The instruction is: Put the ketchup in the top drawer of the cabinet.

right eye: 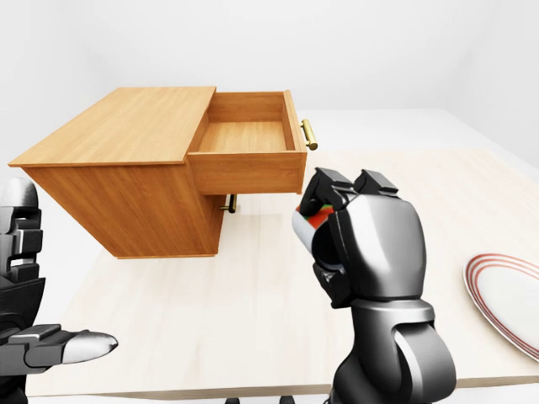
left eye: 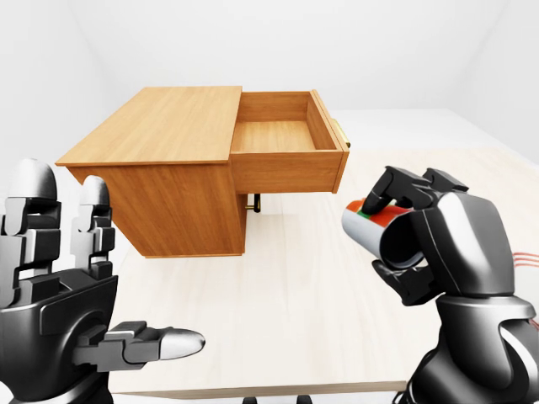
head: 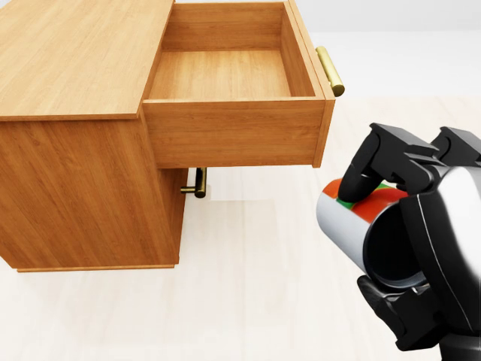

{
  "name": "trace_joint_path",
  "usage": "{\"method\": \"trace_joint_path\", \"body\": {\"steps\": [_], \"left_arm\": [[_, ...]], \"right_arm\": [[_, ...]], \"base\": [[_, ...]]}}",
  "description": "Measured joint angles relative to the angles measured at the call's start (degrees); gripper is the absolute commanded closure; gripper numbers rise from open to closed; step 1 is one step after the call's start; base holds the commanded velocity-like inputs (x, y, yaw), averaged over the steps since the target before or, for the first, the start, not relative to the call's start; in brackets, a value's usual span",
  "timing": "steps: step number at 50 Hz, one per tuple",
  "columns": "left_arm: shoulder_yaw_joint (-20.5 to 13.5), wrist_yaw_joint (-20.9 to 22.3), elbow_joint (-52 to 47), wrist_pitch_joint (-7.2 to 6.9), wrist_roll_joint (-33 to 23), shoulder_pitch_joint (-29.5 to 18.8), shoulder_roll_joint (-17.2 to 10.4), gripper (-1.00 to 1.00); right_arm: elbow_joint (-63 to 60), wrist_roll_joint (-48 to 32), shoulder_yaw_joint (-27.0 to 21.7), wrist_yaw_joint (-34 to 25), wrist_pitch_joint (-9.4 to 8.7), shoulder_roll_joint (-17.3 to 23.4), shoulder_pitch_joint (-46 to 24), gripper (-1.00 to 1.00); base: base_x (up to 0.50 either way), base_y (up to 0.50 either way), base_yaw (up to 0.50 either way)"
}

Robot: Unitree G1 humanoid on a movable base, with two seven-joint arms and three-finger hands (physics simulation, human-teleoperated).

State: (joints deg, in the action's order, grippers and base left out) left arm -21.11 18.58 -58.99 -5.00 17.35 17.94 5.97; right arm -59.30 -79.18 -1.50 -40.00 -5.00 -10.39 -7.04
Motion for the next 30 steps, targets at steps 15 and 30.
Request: {"method": "trace_joint_path", "body": {"steps": [15, 30], "left_arm": [[0.17, 0.03, -0.01, 0.0, -0.11, 0.11, 0.04, -1.0], [-0.54, 0.09, -0.26, 0.0, 0.42, -0.04, 0.0, -1.0]], "right_arm": [[-0.41, 2.12, -1.98, 0.0, 0.0, -3.7, 1.2, 1.0], [-0.48, -4.16, -0.44, 0.0, 0.0, 0.39, -5.72, 1.0]], "base": [[0.0, 0.0, 0.0], [0.0, 0.0, 0.0]]}}
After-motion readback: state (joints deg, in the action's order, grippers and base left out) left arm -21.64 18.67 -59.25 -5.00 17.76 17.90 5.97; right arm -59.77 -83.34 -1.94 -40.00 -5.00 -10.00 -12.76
